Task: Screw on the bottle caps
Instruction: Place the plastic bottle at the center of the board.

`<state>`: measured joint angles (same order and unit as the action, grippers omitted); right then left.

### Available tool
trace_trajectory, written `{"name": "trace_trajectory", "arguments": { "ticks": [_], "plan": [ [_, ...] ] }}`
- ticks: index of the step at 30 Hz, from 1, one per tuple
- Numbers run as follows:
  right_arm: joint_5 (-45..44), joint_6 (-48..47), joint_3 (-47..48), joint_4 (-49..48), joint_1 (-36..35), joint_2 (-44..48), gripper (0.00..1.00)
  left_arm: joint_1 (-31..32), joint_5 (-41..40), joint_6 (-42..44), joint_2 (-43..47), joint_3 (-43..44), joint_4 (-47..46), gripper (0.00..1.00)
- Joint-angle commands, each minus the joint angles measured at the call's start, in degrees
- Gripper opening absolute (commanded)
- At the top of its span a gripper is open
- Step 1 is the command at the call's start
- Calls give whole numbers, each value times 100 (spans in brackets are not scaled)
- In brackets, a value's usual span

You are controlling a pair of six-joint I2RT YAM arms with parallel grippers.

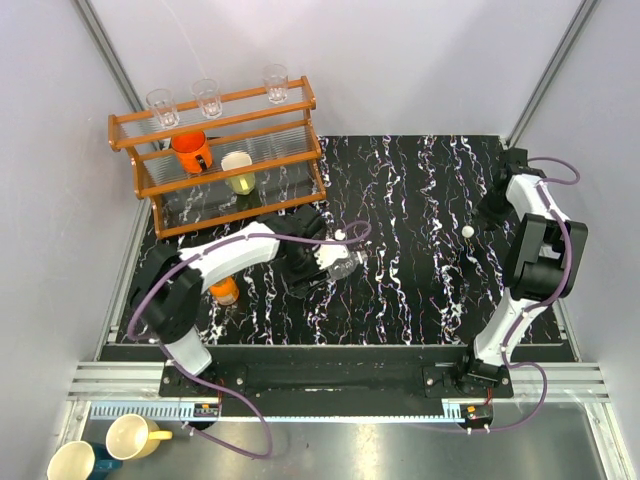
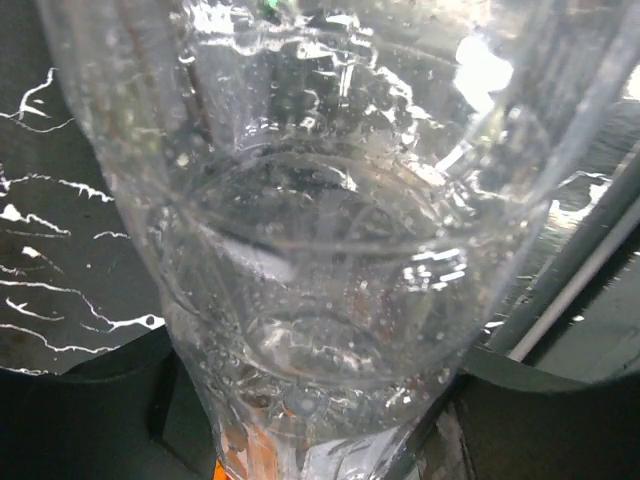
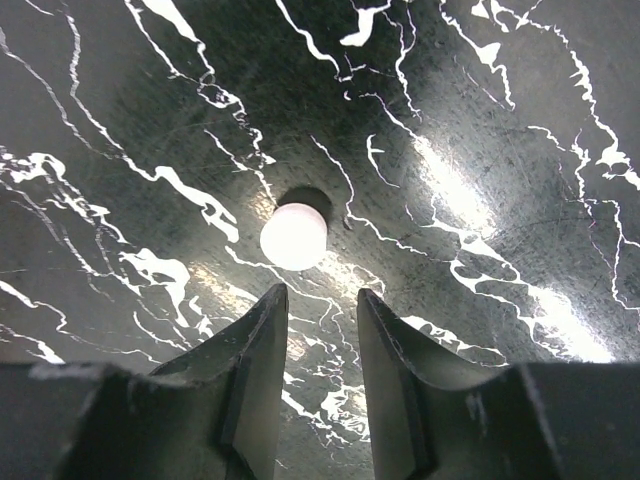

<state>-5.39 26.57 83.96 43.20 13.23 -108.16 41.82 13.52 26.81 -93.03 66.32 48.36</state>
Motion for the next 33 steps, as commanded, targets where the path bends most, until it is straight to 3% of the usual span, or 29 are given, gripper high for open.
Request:
{"name": "trace_trajectory", "arguments": {
  "ticks": [1, 4, 14, 26, 33],
  "plan": [
    [-112, -169, 94, 206, 30, -179, 41, 115, -622, 228, -601, 364, 341, 20],
    [-103, -213, 24, 321, 30, -284, 41, 142, -684, 290, -716, 294, 192, 36],
    [38, -214, -196, 277, 30, -390, 41, 203, -640, 343, -970, 117, -81, 56],
    [46, -248, 85, 277, 30, -882, 39, 511, -1070, 492, -1296, 12, -99, 58],
    [398, -310, -73, 180, 30, -408, 39, 511, -1097, 466, -1235, -128, -230, 57]
  ]
}}
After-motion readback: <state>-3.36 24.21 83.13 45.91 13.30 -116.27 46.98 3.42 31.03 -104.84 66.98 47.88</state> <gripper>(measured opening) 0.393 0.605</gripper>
